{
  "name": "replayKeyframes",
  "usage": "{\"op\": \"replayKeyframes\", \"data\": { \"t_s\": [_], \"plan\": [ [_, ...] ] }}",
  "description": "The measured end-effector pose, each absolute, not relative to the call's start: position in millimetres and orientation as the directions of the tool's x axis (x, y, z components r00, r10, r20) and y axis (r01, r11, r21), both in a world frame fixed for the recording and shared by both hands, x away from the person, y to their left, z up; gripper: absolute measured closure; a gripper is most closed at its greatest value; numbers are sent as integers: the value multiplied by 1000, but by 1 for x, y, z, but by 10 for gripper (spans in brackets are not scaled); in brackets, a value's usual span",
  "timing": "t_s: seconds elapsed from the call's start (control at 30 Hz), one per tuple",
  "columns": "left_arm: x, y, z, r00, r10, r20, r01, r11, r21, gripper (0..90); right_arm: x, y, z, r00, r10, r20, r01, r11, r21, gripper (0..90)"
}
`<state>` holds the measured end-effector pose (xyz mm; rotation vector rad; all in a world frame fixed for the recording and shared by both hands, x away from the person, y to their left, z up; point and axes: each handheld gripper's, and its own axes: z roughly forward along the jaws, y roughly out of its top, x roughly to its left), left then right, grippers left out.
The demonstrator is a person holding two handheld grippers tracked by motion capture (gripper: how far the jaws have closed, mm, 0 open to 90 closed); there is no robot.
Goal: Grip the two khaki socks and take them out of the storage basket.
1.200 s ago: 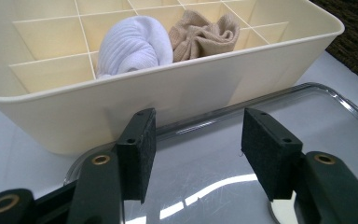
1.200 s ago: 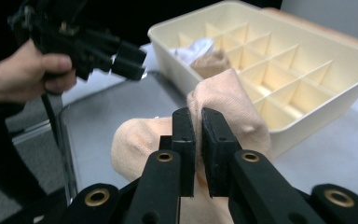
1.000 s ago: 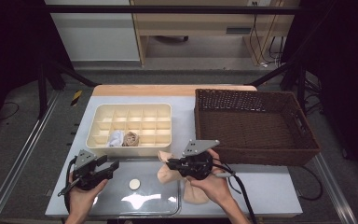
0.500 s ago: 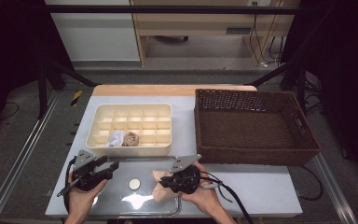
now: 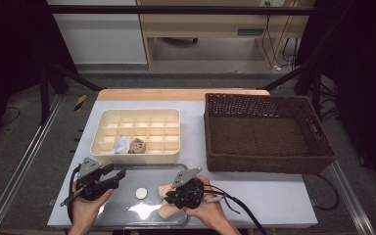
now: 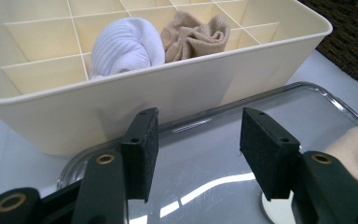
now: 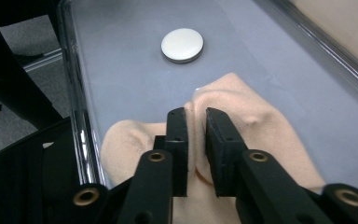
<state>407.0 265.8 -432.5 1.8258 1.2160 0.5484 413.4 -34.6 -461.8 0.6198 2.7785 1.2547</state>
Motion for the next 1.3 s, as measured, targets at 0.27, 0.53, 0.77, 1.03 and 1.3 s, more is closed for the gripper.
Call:
{"op": "replayKeyframes", "data": {
  "t_s": [0.27,0.53,0.77,1.03,1.3],
  "plan": [
    [406,260,-430,452,887,-95,517,-174,838,474,413,-43,-449,-910,396,127,345,548,762,675],
    [396,230,-418,550,835,-22,461,-282,841,488,406,-73,-429,-871,473,136,387,488,782,719],
    [389,191,-416,628,778,32,436,-385,814,506,398,-89,-440,-844,506,178,440,463,770,715],
    [388,158,-430,681,729,72,433,-480,763,539,392,-91,-457,-846,493,203,450,455,769,688],
    [394,146,-454,709,705,22,491,-515,703,627,393,-81,-473,-855,477,202,451,493,744,673]
  ]
}}
